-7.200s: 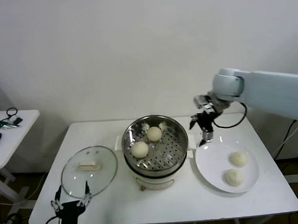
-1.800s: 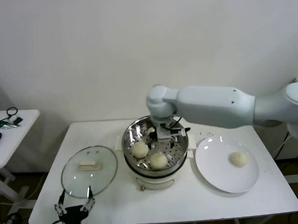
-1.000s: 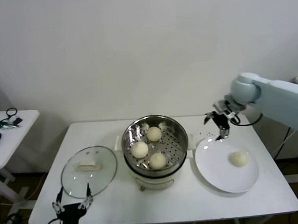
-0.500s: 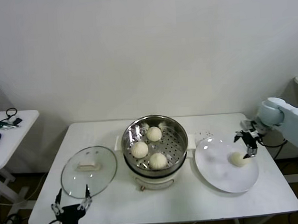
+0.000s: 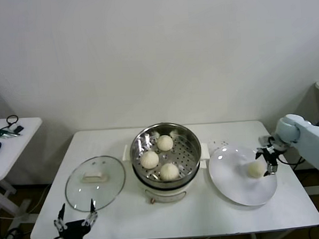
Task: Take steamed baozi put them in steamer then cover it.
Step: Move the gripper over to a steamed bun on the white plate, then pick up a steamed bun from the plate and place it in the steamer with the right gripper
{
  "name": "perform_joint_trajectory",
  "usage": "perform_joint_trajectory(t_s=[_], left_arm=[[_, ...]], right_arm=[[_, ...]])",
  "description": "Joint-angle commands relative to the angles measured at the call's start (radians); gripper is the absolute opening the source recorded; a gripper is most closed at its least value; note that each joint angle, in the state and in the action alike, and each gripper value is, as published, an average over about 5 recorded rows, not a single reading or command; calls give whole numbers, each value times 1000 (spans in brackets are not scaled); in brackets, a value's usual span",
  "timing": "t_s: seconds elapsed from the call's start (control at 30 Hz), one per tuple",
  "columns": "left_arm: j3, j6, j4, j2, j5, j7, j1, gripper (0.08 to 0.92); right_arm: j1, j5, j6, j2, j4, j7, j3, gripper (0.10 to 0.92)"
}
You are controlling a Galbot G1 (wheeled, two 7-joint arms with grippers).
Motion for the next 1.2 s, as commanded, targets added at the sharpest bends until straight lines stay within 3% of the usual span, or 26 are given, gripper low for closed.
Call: perform_joint_trajectory(t_s=[0.03, 0.33, 0.53, 0.77, 1.03, 1.2], left_arm=[[0, -3, 6, 0, -2, 1, 0, 823], [4, -3, 4, -1, 0, 1, 0, 823], [8, -5, 1, -2, 1, 0, 3, 823], [8, -1, -9, -2, 3, -1, 13, 823], [13, -9, -13, -2, 6, 1, 25, 823], [24, -13, -19, -1, 8, 3, 28, 823]], right_arm=[[-39, -22, 5, 51, -62, 1, 22, 823], [-36, -23, -2, 52, -71, -6, 22, 816], [-29, 14, -14, 52, -69, -5, 23, 739], [-20, 47, -24, 46, -59, -5, 24, 713], [124, 239, -88, 11, 8, 14, -106, 709], [387, 449, -142, 19, 69, 30, -323, 712]])
